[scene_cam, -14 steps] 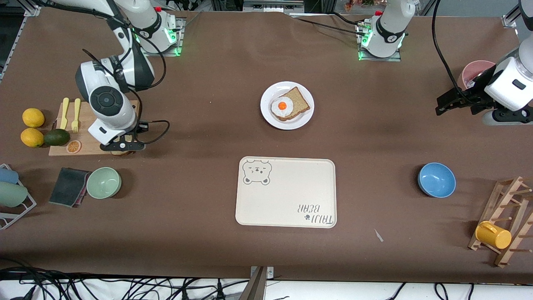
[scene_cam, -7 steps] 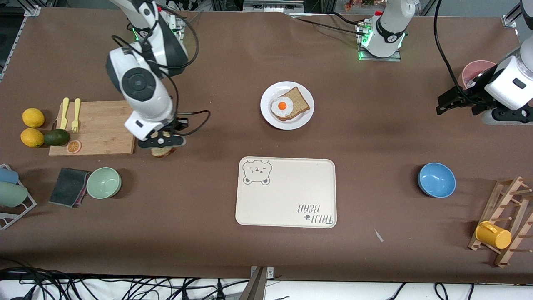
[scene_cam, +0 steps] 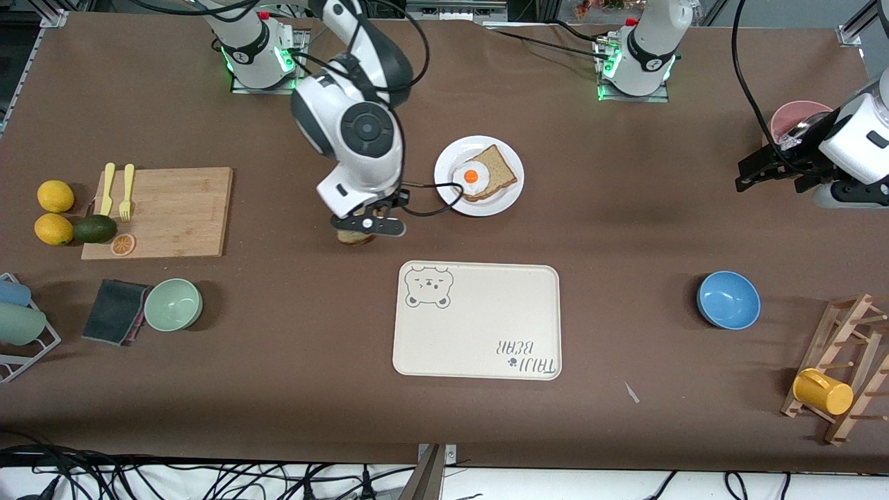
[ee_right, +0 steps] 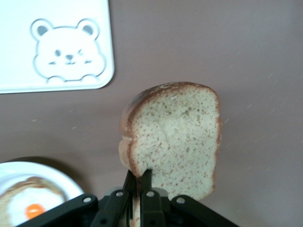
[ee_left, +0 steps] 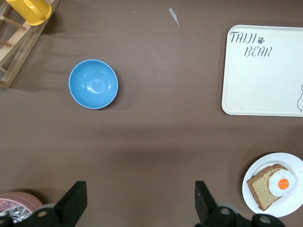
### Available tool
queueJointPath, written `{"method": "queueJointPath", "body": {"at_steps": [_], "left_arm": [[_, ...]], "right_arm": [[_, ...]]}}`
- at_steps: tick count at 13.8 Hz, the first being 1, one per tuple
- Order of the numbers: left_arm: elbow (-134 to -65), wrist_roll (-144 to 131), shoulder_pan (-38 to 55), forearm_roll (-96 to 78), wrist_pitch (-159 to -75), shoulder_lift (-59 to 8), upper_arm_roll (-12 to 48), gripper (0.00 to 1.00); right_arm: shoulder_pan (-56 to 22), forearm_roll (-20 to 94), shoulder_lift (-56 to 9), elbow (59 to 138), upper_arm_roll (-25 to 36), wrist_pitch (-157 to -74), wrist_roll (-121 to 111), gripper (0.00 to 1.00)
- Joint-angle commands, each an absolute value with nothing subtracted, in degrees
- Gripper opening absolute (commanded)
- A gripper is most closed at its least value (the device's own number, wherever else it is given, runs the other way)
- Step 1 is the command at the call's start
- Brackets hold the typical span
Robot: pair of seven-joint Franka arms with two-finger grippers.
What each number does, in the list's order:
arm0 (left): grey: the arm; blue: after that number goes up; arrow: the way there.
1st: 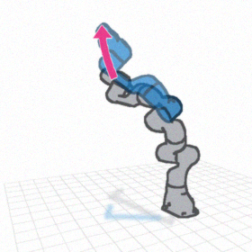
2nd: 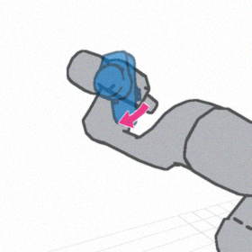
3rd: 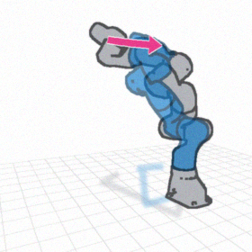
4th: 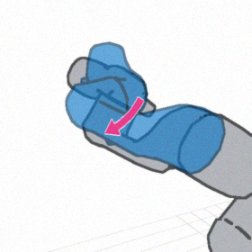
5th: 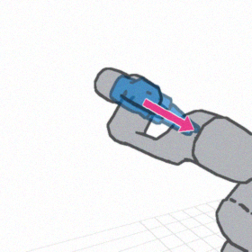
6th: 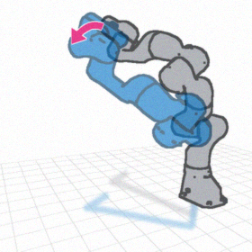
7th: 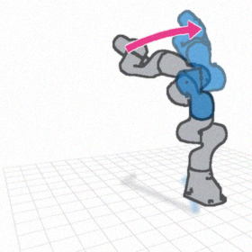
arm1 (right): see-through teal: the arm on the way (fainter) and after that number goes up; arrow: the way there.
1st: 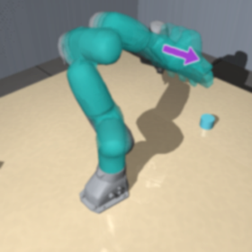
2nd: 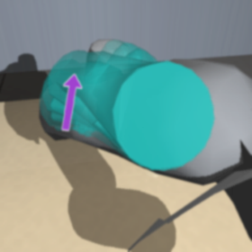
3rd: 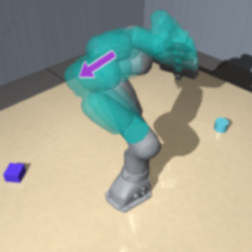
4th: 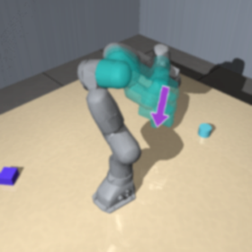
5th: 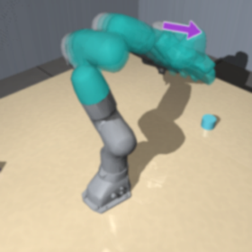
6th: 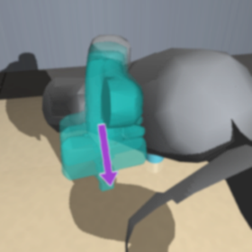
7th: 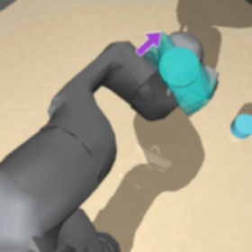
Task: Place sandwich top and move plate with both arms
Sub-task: 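Lift the bread slice with the right gripper toward the white plate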
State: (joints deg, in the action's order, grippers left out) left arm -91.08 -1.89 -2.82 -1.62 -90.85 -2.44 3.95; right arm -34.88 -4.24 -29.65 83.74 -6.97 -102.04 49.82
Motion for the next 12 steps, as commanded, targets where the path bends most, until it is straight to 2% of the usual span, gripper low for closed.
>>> {"method": "queueJointPath", "body": {"at_steps": [1,6,10,12], "left_arm": [[-90.09,0.18,-3.6,-2.9,-90.0,-2.72,4.04,1.0],[-90.53,0.09,-3.6,-3.34,-90.17,-2.9,4.04,1.0],[-90.35,0.26,-3.95,-3.34,-90.0,-3.16,4.04,1.0],[-90.35,0.18,-3.87,-3.34,-90.09,-3.16,4.13,1.0]], "right_arm": [[-40.76,-2.73,-34.18,79.11,-4.58,-99.76,60.25,0.0],[-49.03,8.07,-38.66,72.36,0.44,-99.75,72.13,0.0],[-51.58,8.61,-44.46,65.58,0.17,-101.51,79.96,0.0],[-53.43,8.61,-46.4,64.6,0.44,-103.7,82.69,0.0]]}}
